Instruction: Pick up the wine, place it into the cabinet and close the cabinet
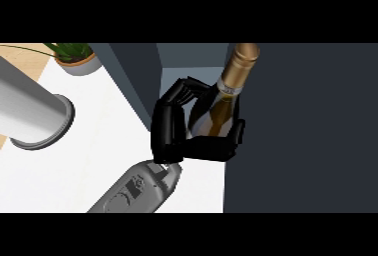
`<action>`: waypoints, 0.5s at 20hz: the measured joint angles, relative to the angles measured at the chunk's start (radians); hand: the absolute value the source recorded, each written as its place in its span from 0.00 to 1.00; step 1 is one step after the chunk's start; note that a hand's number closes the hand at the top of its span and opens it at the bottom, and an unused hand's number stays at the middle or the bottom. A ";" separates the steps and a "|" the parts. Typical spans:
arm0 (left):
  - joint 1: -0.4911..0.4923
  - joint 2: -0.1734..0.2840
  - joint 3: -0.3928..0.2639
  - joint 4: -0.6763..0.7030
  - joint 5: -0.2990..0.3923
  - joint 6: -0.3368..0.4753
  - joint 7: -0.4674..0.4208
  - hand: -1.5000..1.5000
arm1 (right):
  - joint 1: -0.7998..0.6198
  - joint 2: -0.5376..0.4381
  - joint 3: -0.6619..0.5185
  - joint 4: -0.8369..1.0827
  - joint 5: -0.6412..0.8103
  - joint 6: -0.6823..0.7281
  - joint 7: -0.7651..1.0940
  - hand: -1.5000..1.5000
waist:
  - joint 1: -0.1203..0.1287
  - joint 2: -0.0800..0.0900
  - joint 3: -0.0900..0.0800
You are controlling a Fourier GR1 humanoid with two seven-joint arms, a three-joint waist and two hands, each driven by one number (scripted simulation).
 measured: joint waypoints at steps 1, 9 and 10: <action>0.011 0.000 0.001 0.018 0.018 -0.008 -0.033 1.00 | -0.017 -0.002 0.001 0.001 -0.001 -0.008 0.010 0.00 | 0.001 0.000 0.000; 0.003 0.000 -0.007 0.167 0.032 -0.016 -0.138 1.00 | 0.008 0.017 0.020 0.002 -0.002 -0.009 -0.005 0.00 | 0.003 0.000 0.000; 0.004 0.000 -0.004 0.187 0.031 -0.020 -0.155 1.00 | -0.004 0.010 0.012 0.002 -0.003 -0.011 0.002 0.00 | 0.003 0.000 0.000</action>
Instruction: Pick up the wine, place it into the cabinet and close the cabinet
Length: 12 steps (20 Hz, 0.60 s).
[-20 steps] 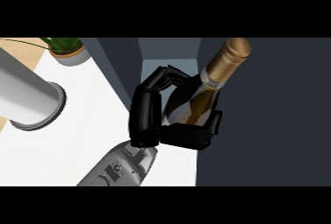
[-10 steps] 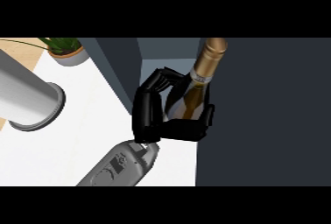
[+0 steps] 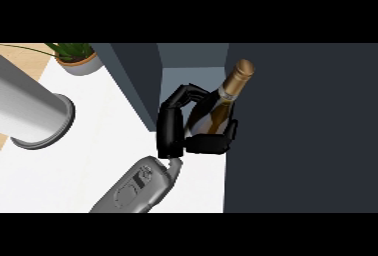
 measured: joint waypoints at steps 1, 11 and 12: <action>0.008 0.000 0.009 0.020 0.002 -0.014 -0.022 1.00 | 0.007 0.001 -0.002 0.000 0.000 0.002 -0.006 0.00 | 0.000 0.000 0.000; 0.003 0.001 0.061 0.105 0.037 -0.020 -0.126 1.00 | 0.017 -0.013 -0.026 0.000 -0.010 0.018 -0.006 0.00 | 0.001 0.000 0.000; -0.004 0.001 0.060 0.125 0.062 -0.018 -0.150 1.00 | 0.015 -0.013 -0.029 0.001 -0.011 0.019 -0.009 0.00 | -0.001 0.000 0.000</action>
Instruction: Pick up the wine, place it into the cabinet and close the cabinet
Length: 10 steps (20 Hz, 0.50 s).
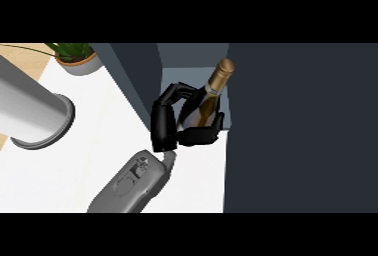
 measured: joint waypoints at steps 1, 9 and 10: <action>-0.004 0.011 0.024 0.005 0.009 -0.021 -0.005 1.00 | 0.007 0.003 0.007 -0.001 0.000 0.004 -0.006 0.00 | 0.000 0.000 0.000; -0.068 0.003 0.111 0.109 0.030 -0.095 -0.009 1.00 | -0.023 0.003 0.004 0.002 -0.004 -0.019 0.014 0.00 | 0.003 0.000 0.000; -0.076 0.002 0.122 0.130 0.041 -0.107 -0.018 1.00 | -0.021 0.004 0.008 0.001 -0.005 -0.019 0.016 0.00 | 0.001 0.000 0.000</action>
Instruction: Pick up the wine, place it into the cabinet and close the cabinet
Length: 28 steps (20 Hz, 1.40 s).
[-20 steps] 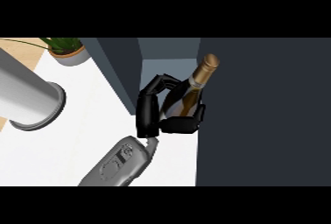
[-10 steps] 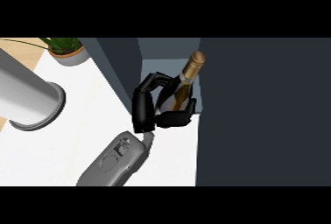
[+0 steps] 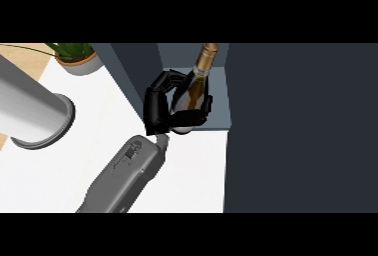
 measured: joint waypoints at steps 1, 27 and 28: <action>-0.018 0.004 0.018 0.020 0.005 -0.017 0.006 1.00 | -0.007 0.000 0.002 0.000 0.000 -0.006 0.007 0.00 | 0.000 0.000 0.000; -0.352 0.001 0.201 0.562 0.070 -0.076 -0.242 1.00 | 0.021 0.026 0.049 0.010 -0.005 0.005 -0.037 0.00 | -0.020 0.006 -0.001; -0.369 0.004 0.217 0.587 0.074 -0.088 -0.253 1.00 | 0.026 0.025 0.051 0.010 -0.005 0.010 -0.040 0.00 | -0.023 0.007 -0.001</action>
